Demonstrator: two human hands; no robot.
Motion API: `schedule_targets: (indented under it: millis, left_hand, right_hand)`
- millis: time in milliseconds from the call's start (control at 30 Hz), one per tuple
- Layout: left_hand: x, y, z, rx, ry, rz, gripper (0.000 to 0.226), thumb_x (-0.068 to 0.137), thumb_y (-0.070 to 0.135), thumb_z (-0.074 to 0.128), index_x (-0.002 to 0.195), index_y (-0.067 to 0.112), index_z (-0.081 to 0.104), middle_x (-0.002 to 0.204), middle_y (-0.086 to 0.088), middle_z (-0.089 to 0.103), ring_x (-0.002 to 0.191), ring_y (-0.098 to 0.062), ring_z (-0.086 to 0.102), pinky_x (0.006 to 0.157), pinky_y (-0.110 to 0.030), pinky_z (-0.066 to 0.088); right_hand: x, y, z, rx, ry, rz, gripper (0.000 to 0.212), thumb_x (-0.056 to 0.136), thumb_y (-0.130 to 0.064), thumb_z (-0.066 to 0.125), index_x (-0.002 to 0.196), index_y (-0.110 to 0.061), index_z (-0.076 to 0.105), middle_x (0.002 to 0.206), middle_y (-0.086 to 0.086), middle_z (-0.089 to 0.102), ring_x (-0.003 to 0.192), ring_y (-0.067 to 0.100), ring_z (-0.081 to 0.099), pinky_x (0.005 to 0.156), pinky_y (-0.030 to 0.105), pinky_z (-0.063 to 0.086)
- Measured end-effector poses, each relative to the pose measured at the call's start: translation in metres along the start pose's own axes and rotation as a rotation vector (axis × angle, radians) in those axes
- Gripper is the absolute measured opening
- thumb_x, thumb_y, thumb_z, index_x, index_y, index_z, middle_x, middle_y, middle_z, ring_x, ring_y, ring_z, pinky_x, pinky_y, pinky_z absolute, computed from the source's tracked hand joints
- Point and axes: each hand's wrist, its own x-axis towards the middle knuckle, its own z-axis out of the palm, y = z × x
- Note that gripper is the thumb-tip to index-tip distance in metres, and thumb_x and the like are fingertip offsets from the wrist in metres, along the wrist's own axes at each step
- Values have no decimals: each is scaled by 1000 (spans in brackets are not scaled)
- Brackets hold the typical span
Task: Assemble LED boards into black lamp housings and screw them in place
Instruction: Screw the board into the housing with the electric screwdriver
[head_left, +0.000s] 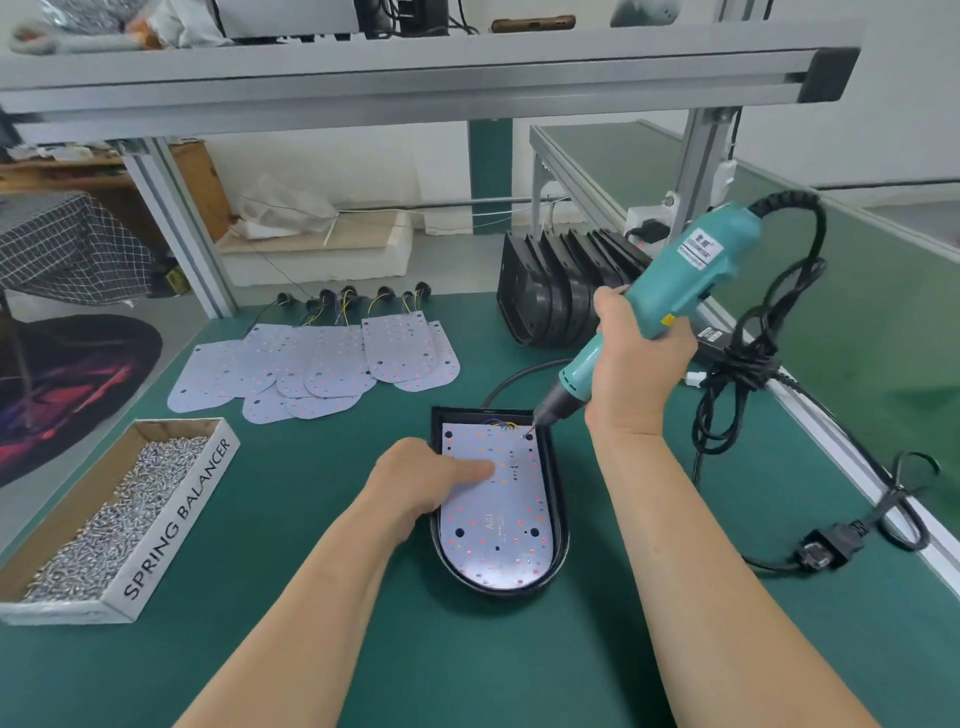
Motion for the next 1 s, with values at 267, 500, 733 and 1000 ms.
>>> schedule_targets:
  millis: [267, 500, 733, 1000]
  left_hand:
    - [9, 5, 7, 34, 30, -9, 41, 68, 40, 88, 89, 11, 69, 91, -2, 73, 85, -20, 69, 75, -29, 52]
    - [10, 5, 8, 10, 20, 0, 38, 69, 38, 89, 90, 11, 72, 92, -3, 75, 85, -22, 70, 75, -28, 53]
    - [8, 5, 7, -7, -1, 1, 38, 67, 37, 88, 93, 12, 76, 93, -5, 77, 89, -26, 73, 93, -42, 57]
    - [8, 4, 9, -47, 14, 20, 23, 69, 33, 88, 81, 16, 78, 78, -1, 78, 82, -24, 75, 80, -34, 58]
  right_hand:
    - [1, 17, -2, -222, -141, -168, 21, 78, -8, 68, 67, -4, 50, 57, -9, 49, 54, 11, 43, 52, 24, 40]
    - [1, 23, -6, -268, -146, -153, 22, 77, -9, 68, 65, -9, 49, 56, -12, 49, 54, 11, 43, 52, 25, 40]
    - [0, 22, -1, -284, -161, -146, 19, 76, -11, 68, 72, 1, 54, 58, -6, 50, 54, 11, 43, 52, 25, 41]
    - [-2, 26, 6, -366, -247, -166, 31, 73, -18, 66, 60, -17, 38, 52, -6, 38, 50, 14, 35, 50, 29, 34]
